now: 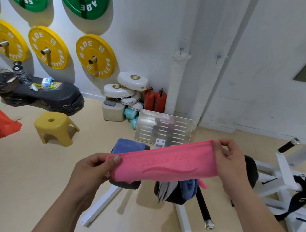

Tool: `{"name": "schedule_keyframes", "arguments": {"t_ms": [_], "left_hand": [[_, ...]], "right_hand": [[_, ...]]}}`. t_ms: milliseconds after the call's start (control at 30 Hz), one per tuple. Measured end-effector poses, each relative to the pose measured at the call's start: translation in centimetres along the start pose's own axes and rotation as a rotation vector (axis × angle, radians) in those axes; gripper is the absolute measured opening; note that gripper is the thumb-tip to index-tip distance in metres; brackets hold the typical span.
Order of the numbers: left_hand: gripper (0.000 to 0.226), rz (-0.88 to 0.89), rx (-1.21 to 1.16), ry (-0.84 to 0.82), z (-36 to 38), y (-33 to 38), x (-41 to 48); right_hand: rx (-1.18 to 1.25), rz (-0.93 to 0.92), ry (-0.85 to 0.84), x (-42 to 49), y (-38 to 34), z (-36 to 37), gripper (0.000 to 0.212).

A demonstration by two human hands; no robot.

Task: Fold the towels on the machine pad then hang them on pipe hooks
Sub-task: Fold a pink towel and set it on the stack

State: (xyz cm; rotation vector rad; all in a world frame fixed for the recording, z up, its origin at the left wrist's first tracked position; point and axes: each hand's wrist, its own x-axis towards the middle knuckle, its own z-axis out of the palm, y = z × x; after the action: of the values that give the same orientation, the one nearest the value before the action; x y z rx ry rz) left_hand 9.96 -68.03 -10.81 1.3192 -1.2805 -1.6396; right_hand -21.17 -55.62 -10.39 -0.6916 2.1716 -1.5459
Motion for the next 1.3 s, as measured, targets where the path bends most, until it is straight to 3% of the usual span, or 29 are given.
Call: {"name": "schedule_keyframes", "arguments": {"t_ms": [200,433,667,833,1067,1167,1300], "left_hand": [[0.012,0.077,0.016,-0.071,0.7,0.6,-0.9],[0.009,0.129,0.105,-0.006,-0.3,0.6,-2.1],[0.026,0.063,0.046,0.005,-1.5,-0.1,-3.0],[0.025,0.031,0.045,0.068,-2.4,-0.7,-2.8],[0.018,0.227,0.080,0.148,-3.1,1.6,-3.4],[0.016,0.114,-0.006,0.203,-3.4,0.5,-2.5],[0.007,-0.116,-0.186,0.226,-2.4,-0.5,-1.9]], "right_hand": [[0.133,0.109,0.005,0.4,0.9,0.3,0.014],[0.121,0.089,0.004,0.7,0.8,0.8,0.009],[0.095,0.096,-0.055,0.7,0.5,1.9,0.007],[0.092,0.082,-0.096,0.4,0.0,2.5,0.019],[0.094,-0.038,-0.135,-0.3,-2.0,2.6,0.016],[0.037,-0.083,-0.154,-0.7,-2.3,2.7,0.014],[0.083,-0.005,-0.160,-1.7,-2.2,3.0,0.012]]}}
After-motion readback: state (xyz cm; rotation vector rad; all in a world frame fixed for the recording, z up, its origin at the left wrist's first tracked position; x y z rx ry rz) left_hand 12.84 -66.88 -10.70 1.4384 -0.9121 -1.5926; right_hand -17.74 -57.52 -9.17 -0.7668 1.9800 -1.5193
